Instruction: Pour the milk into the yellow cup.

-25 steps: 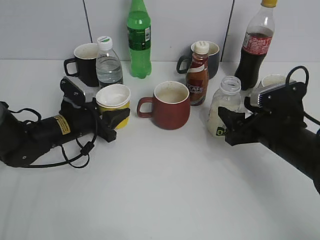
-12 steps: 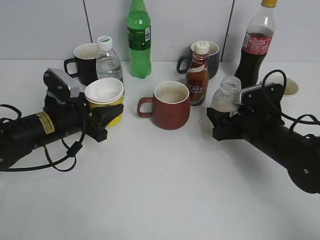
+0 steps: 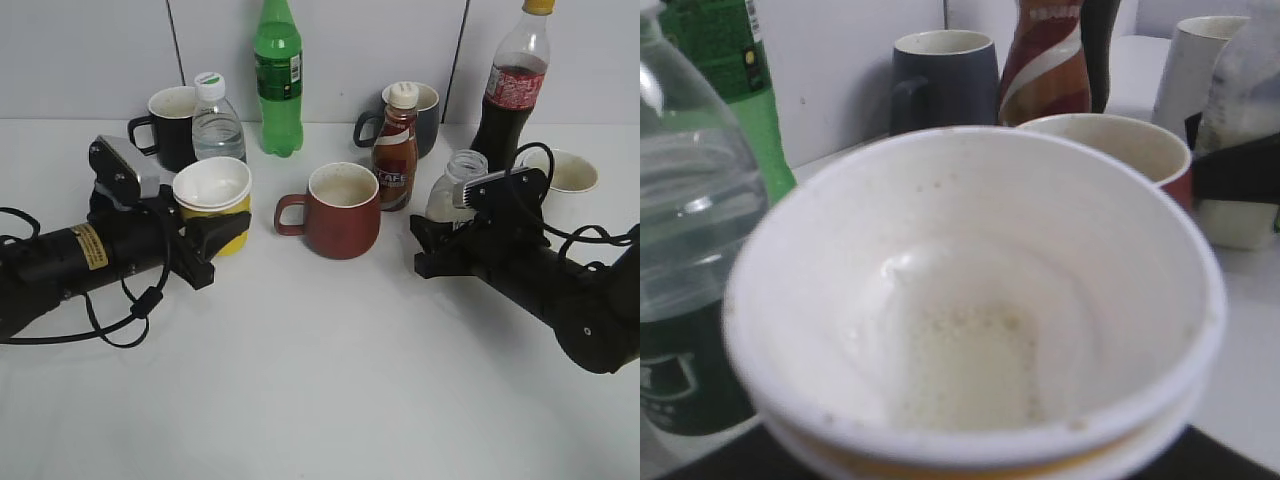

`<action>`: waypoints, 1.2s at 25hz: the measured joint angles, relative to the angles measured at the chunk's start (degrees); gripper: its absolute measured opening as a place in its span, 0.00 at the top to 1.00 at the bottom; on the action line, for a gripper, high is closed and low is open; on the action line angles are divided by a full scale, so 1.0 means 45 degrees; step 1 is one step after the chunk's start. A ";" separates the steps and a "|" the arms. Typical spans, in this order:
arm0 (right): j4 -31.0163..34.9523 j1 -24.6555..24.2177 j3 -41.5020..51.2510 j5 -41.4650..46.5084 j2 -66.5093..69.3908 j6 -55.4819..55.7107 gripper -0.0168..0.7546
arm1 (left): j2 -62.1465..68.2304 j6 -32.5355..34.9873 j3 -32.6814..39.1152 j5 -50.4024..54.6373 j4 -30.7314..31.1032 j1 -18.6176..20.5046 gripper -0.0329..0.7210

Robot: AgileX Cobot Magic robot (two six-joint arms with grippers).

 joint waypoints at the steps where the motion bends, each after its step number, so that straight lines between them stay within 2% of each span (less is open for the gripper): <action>1: 0.0000 0.0000 0.0000 0.0006 0.0000 0.0009 0.41 | 0.0000 0.0000 0.0000 0.0000 0.0000 0.0000 0.49; 10: -0.0001 0.0000 -0.0015 0.0139 -0.0073 0.0009 0.41 | -0.0048 0.0000 0.0000 0.0014 0.0570 0.0000 0.49; 16: -0.0925 0.0000 -0.0002 0.1546 -0.1647 -0.0567 0.41 | -0.0561 0.0000 0.0012 0.0115 0.0668 -0.0024 0.49; 22: -0.2216 0.0084 -0.0137 0.3411 -0.4289 -0.0776 0.41 | -0.0973 -0.0062 0.0012 0.0185 0.0512 -0.1002 0.49; 23: -0.2308 0.0180 -0.0276 0.3856 -0.4573 -0.1061 0.41 | -0.0973 -0.0124 0.0012 0.0250 0.0281 -0.1352 0.49; 24: -0.2373 0.0306 -0.0499 0.4288 -0.4838 -0.1502 0.41 | -0.0973 -0.0124 0.0012 0.0250 0.0281 -0.1352 0.49; 25: -0.2430 0.0426 -0.0765 0.4756 -0.4993 -0.1929 0.41 | -0.0977 -0.0150 0.0012 0.0433 -0.0146 -0.1913 0.49; 30: -0.2906 0.1052 -0.1648 0.5921 -0.5042 -0.4286 0.41 | -0.1152 -0.0311 0.0012 0.1453 -0.0405 -0.2785 0.49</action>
